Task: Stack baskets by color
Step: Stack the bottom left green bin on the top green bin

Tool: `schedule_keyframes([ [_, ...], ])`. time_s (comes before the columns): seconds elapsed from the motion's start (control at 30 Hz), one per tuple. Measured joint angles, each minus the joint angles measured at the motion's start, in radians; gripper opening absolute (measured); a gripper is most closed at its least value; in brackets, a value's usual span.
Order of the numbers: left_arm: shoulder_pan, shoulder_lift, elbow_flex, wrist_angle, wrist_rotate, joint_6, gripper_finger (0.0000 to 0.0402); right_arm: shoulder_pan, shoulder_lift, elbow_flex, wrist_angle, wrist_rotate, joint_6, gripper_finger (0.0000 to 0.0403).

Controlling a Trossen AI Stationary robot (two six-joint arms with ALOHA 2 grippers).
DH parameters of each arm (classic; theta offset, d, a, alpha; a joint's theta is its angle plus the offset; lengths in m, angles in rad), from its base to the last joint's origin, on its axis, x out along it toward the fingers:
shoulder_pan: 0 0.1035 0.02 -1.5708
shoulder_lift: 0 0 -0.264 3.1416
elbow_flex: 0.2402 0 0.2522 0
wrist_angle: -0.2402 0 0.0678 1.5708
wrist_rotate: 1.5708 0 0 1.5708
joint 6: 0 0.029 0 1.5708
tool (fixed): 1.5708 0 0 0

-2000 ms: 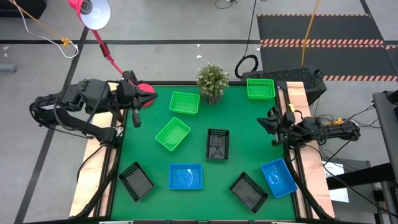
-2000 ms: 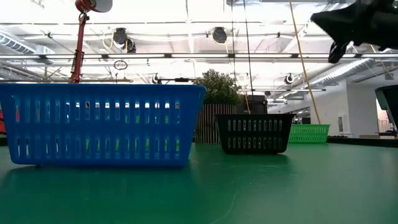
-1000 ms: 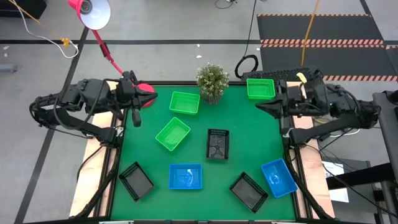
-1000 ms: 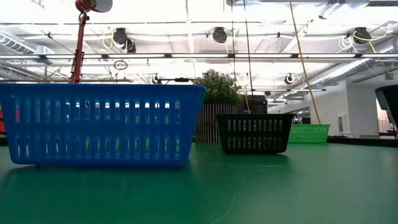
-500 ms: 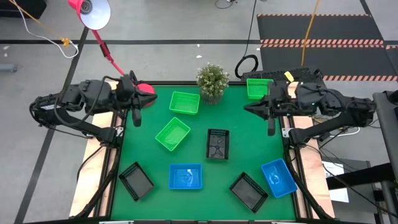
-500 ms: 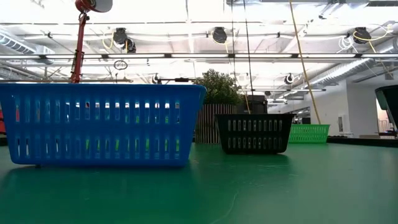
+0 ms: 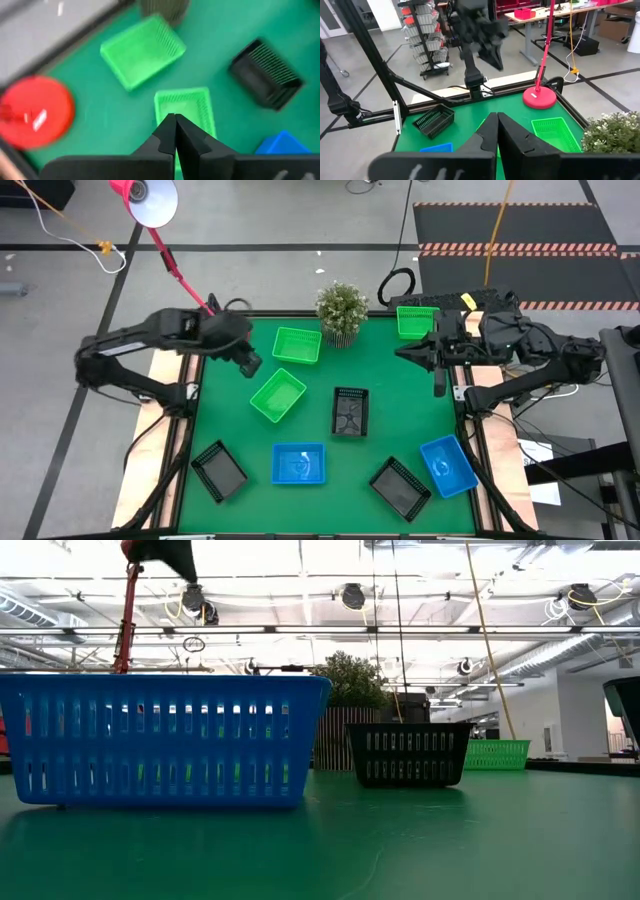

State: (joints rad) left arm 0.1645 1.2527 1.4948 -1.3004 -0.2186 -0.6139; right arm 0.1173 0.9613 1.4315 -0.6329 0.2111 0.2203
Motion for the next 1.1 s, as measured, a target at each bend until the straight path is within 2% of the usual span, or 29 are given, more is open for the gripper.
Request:
schedule_keyframes([
  [0.2,0.109,0.131,-0.013,-0.040,0.168,0.000,0.0069,0.000,-0.026,0.000,-0.057,0.000,-0.058,0.0000],
  [0.3,0.139,0.175,-0.045,-0.027,0.196,0.003,0.0111,-0.007,-0.044,0.000,-0.097,0.001,-0.095,0.0000],
  [0.4,0.148,0.206,-0.096,-0.023,0.208,-0.008,0.0146,-0.014,-0.065,0.000,-0.130,-0.003,-0.103,0.0000],
  [0.63,0.162,0.215,-0.277,0.077,0.320,-0.138,0.0205,-0.015,-0.111,0.000,-0.179,-0.006,-0.103,0.0000],
  [0.9,0.147,0.214,-0.406,0.217,0.322,-0.157,0.0257,-0.015,-0.133,0.000,-0.184,-0.006,-0.113,0.0000],
  [1.1,0.151,0.214,-0.490,0.332,0.314,-0.124,0.0264,-0.015,-0.127,0.000,-0.184,-0.005,-0.113,0.0000],
])
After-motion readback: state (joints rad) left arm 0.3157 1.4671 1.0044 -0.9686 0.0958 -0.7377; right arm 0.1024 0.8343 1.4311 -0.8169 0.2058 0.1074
